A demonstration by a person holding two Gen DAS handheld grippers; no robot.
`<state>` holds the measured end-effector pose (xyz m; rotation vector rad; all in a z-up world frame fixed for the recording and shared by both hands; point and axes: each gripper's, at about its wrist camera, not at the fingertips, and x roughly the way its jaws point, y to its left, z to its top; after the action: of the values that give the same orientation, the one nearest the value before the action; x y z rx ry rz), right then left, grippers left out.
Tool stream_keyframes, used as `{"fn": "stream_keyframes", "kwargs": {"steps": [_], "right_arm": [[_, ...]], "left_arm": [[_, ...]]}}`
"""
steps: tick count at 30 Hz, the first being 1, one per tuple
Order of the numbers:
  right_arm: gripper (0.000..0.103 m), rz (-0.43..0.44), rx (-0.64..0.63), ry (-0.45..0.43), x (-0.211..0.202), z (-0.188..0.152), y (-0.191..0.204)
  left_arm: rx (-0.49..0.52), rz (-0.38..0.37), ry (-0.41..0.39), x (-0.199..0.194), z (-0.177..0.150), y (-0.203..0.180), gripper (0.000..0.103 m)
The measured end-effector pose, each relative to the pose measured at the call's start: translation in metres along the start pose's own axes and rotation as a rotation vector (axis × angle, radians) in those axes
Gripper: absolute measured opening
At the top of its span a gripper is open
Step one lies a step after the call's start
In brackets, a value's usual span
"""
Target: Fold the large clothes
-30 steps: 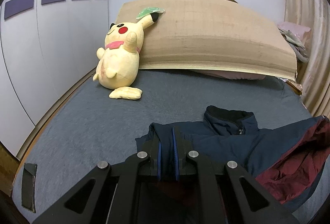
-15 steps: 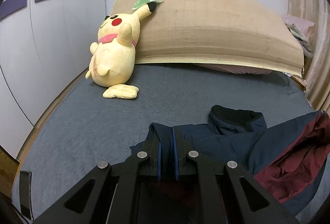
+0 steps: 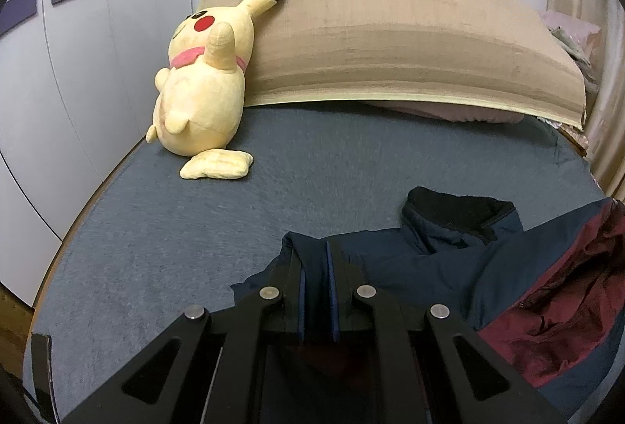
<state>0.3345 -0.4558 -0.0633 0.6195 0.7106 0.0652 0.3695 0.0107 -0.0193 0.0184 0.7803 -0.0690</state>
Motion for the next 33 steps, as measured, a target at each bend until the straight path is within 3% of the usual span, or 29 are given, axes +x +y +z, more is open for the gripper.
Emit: {"fn": "stream_keyframes", "kwargs": {"steps": [33], "right_arm": [[0.011,-0.085,0.047,0.111,0.081,0.016,-0.021]], "left_arm": [[0.008,0.017,0.128,0.076,0.0,0.0,0.01]]}}
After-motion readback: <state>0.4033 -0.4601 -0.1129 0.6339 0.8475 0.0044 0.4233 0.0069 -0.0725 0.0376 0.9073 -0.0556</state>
